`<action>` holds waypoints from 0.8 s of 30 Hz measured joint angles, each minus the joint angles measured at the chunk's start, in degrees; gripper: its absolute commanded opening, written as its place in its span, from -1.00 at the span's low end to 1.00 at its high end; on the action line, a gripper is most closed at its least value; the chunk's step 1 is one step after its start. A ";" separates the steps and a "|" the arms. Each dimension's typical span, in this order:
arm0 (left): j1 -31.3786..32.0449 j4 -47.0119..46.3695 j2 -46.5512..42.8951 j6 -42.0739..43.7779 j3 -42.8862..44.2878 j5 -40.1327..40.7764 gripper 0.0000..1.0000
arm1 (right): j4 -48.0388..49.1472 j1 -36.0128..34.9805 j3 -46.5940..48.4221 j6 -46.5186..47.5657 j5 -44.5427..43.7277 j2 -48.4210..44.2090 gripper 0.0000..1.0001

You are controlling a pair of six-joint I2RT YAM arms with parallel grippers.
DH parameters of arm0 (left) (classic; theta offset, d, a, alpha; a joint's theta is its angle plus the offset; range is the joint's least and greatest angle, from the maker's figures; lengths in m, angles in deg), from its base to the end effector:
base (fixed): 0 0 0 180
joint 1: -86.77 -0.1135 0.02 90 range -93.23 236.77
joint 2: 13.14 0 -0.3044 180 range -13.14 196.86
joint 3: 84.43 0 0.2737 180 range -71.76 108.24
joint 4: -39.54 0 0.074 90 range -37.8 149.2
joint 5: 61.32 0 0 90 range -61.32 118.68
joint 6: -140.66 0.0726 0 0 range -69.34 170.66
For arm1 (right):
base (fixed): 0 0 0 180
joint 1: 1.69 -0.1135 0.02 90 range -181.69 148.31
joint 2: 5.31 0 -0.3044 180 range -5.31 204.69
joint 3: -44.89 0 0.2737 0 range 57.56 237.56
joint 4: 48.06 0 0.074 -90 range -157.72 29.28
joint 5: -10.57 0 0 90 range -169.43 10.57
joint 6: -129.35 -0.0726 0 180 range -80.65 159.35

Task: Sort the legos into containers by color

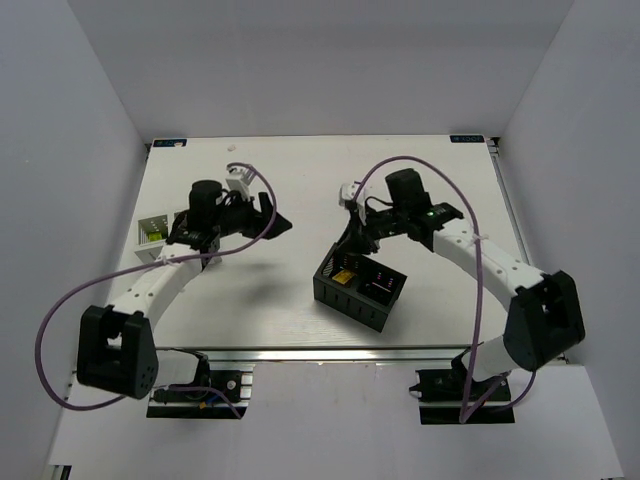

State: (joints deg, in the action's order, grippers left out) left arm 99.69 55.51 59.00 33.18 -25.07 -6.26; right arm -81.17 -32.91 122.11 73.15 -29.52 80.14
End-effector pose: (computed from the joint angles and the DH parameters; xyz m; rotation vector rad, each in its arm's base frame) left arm 0.2935 -0.1100 0.2785 0.3038 2.0891 -0.9524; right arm 0.2769 0.2327 0.2980 -1.5066 1.5389 0.9590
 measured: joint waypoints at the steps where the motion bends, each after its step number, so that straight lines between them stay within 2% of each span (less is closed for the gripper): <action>1: 0.61 0.31 1.62 -0.13 1.99 0.87 0.57 | 1.22 0.24 0.04 -1.81 -1.92 -1.51 -0.86; 2: 1.51 1.46 3.72 -0.26 5.07 2.01 0.38 | 2.69 0.74 0.02 -4.31 -4.26 -3.37 -1.00; 4: 3.50 2.32 8.50 -0.68 11.45 4.81 0.20 | 5.88 2.45 -0.04 -10.49 -11.06 -7.61 -1.00; 5: 4.70 3.13 11.37 -0.66 15.37 6.45 -0.03 | 6.78 3.19 0.02 -12.74 -13.60 -9.03 -1.00; 7: 7.19 4.42 16.87 -0.59 22.27 10.21 -0.28 | 9.40 6.51 0.28 -19.08 -21.27 -12.55 -1.00; 9: 9.86 6.19 22.77 -0.11 28.96 13.77 -0.34 | 11.32 10.27 -0.04 -23.58 -26.03 -14.45 -1.00; 10: 11.37 7.89 26.29 0.26 33.03 15.82 -0.30 | 12.28 12.81 -0.66 -25.90 -27.82 -15.13 -1.00; 11: 12.98 9.38 30.36 0.81 37.42 18.40 -0.15 | 12.81 15.15 -1.38 -27.89 -28.98 -15.58 -1.00; 12: 14.12 10.69 33.53 1.55 40.92 20.24 0.26 | 13.03 16.96 -2.08 -29.55 -29.75 -15.78 -1.00; 14: 16.63 14.40 40.79 2.97 49.42 24.68 0.50 | 13.42 21.73 -3.82 -32.79 -30.10 -15.78 -0.71; 15: 17.86 16.20 44.50 3.58 53.64 27.43 0.64 | 13.35 23.63 -4.90 -34.12 -29.68 -15.78 -0.43; 18: 21.03 20.28 54.05 6.03 64.43 34.71 0.74 | 12.59 28.63 -6.71 -36.98 -27.65 -15.74 -0.02; 19: 21.97 21.00 56.41 7.08 66.86 37.00 0.85 | 12.61 29.64 -6.97 -37.55 -26.77 -15.80 0.04; 24: 25.92 21.42 63.63 11.74 71.19 46.34 0.92 | 13.42 32.50 -8.79 -37.99 -22.71 -17.55 0.10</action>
State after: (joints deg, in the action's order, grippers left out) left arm 125.62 76.93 122.63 44.92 46.12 40.08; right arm -67.75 -0.41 113.32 35.16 -52.23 62.59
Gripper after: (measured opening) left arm 0.952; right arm 0.543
